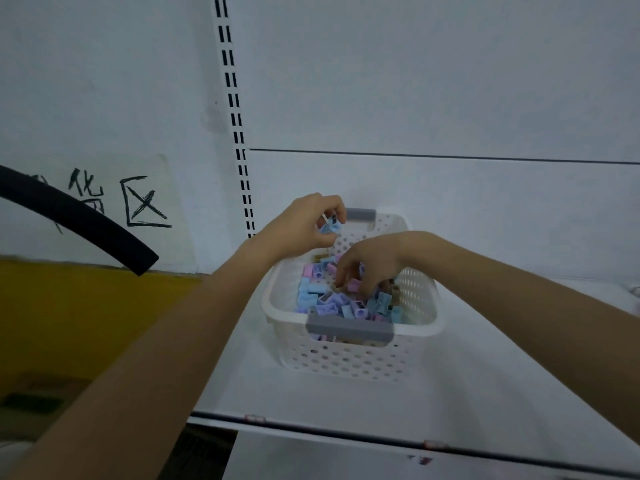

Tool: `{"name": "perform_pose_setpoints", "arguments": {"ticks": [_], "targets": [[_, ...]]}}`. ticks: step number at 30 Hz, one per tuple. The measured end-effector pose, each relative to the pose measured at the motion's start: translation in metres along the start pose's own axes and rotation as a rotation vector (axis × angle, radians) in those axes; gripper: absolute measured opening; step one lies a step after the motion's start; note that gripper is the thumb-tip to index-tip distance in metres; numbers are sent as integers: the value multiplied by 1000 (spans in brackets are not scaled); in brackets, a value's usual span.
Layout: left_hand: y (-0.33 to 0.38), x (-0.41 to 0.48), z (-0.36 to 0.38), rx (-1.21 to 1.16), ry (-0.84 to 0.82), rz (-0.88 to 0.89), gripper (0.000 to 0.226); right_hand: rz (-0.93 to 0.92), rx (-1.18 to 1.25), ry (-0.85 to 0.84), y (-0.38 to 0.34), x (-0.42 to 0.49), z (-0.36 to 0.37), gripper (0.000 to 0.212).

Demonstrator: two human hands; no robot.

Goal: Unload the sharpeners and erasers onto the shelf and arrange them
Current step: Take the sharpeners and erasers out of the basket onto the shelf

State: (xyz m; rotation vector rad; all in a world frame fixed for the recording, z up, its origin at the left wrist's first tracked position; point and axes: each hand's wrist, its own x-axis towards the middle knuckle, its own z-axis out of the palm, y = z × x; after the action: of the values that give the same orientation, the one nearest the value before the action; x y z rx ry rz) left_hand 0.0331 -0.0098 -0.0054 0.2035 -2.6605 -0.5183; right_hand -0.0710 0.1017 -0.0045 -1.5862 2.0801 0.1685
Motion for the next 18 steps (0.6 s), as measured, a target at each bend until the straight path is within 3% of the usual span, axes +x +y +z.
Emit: {"name": "perform_pose_setpoints", "arguments": {"ticks": [4,8,18], "targets": [[0,0,1,17,-9,7,18,-80,2,126,-1,0,5,24],[1,-2,0,21,-14,14,18,-119,46,227,-4,0,4,27],[0,-2,1,27,-27,15,19,5,-135,32,0,6,7,51]]}}
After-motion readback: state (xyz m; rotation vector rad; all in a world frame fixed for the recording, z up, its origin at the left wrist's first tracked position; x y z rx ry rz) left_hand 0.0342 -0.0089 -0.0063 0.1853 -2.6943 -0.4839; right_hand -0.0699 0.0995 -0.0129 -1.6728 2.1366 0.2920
